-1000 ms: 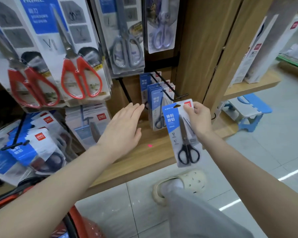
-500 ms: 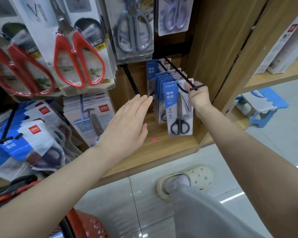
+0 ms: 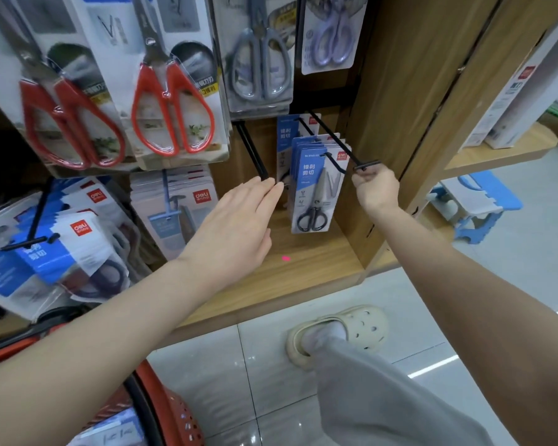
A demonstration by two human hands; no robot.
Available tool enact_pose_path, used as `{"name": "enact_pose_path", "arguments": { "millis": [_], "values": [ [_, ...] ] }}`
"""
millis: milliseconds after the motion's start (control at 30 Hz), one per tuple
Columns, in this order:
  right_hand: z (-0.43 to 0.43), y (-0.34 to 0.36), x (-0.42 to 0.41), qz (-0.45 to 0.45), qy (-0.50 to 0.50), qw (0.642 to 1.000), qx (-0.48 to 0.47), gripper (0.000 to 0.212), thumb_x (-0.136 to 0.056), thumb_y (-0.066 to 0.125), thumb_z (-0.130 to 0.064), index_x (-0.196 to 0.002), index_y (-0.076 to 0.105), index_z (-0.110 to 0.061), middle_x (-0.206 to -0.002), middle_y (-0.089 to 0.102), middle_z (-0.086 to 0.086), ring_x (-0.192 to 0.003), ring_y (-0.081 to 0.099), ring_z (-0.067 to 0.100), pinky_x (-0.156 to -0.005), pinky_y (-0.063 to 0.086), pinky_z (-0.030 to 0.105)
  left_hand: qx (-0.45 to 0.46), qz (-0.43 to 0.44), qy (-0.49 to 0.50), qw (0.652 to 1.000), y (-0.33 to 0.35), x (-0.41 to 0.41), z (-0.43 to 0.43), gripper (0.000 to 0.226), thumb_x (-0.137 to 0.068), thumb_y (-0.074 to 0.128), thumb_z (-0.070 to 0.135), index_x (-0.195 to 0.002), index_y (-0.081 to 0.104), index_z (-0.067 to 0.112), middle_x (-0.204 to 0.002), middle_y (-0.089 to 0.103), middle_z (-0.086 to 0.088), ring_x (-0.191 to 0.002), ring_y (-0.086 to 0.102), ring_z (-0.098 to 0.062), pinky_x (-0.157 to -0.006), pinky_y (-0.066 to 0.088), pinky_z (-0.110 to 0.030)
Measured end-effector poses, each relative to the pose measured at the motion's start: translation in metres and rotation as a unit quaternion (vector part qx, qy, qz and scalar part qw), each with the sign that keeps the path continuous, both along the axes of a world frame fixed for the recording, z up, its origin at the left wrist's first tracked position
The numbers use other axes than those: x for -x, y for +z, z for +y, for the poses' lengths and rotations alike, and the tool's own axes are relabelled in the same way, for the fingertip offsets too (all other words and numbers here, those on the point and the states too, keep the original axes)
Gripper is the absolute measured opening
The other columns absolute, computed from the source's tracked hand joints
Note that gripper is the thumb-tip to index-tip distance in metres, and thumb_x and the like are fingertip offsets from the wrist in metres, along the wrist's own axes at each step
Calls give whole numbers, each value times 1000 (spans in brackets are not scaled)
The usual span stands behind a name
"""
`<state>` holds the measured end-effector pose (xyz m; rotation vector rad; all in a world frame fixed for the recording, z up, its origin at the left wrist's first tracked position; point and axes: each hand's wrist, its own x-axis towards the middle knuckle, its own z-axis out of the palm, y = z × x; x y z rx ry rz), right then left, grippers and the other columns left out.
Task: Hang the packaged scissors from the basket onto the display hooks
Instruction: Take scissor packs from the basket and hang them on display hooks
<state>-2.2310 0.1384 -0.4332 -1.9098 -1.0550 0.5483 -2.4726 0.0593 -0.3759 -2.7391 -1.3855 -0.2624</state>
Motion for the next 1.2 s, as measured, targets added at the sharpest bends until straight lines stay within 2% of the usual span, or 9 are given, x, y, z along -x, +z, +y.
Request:
{"name": "enact_pose_path", "arguments": {
  "millis": [167, 333, 467, 633, 733, 867, 967, 1067, 1200],
  "values": [
    [-64, 1, 29, -276, 175, 937, 127, 29, -99, 45, -23, -119, 55, -6, -121, 53, 16, -111, 52, 33, -93, 44, 41, -60, 27, -18, 998, 7, 27, -24, 47, -76, 69, 13, -120, 59, 2, -115, 61, -18, -107, 58, -34, -90, 47, -43],
    [-123, 20, 86, -450, 292, 844, 22, 22, -96, 50, -22, -110, 58, -7, -106, 55, 13, -99, 54, 32, -77, 44, 40, -114, 27, -15, 993, 15, 87, -77, 17, -77, 53, 18, -90, 60, 8, -81, 57, -9, -75, 56, -30, -68, 38, -38],
    [-157, 34, 146, -457, 361, 809, -84, 14, -86, 65, -16, -97, 62, -7, -87, 58, 12, -80, 60, 34, -65, 51, 41, -82, 38, 45, 995, 3, 157, -138, 20, -82, 45, 22, -86, 61, 11, -78, 54, -7, -72, 52, -28, -67, 34, -37],
    [-196, 36, 232, -421, 459, 763, -174, 17, -87, 43, -27, -95, 54, -16, -83, 54, 4, -80, 49, 22, -66, 40, 34, 29, 67, 145, 987, -35, 246, -215, 19, -79, 44, 25, -82, 60, 14, -80, 53, -4, -70, 50, -24, -66, 30, -34],
    [-219, 20, 285, -374, 531, 742, -165, 22, -87, 42, -29, -98, 56, -17, -90, 57, 2, -85, 57, 22, -70, 49, 37, 97, 98, 185, 973, -62, 287, -257, 20, -73, 45, 27, -81, 60, 16, -79, 53, -3, -69, 50, -23, -64, 26, -33],
    [-238, -13, 343, -345, 582, 730, -94, 14, -90, 55, -19, -103, 60, -15, -98, 58, 0, -91, 60, 22, -76, 50, 35, 171, 73, 244, 952, -97, 328, -297, 27, -71, 43, 31, -87, 61, 19, -82, 58, 0, -70, 59, -18, -69, 34, -26],
    [-244, -47, 372, -315, 623, 716, 16, 24, -98, 46, -22, -121, 50, -15, -117, 49, 0, -110, 50, 20, -89, 41, 30, 232, 47, 287, 928, -119, 346, -307, 28, -82, 53, 33, -106, 59, 18, -106, 59, -2, -96, 61, -19, -84, 43, -26],
    [-253, -87, 390, -293, 652, 684, 146, 31, -100, 42, -22, -130, 43, -15, -130, 43, 1, -119, 47, 20, -89, 36, 28, 347, 22, 304, 887, -146, 362, -310, 46, -98, 41, 40, -138, 39, 19, -140, 39, -1, -129, 39, -19, -105, 30, -30],
    [-268, -143, 394, -229, 663, 652, 288, 43, -97, 50, -21, -137, 38, -11, -140, 42, 8, -129, 44, 24, -99, 35, 29, 401, 11, 238, 885, -169, 378, -316, 60, -93, 22, 61, -137, 41, 24, -140, 44, 2, -129, 38, -13, -108, 22, -25]
  ]
}}
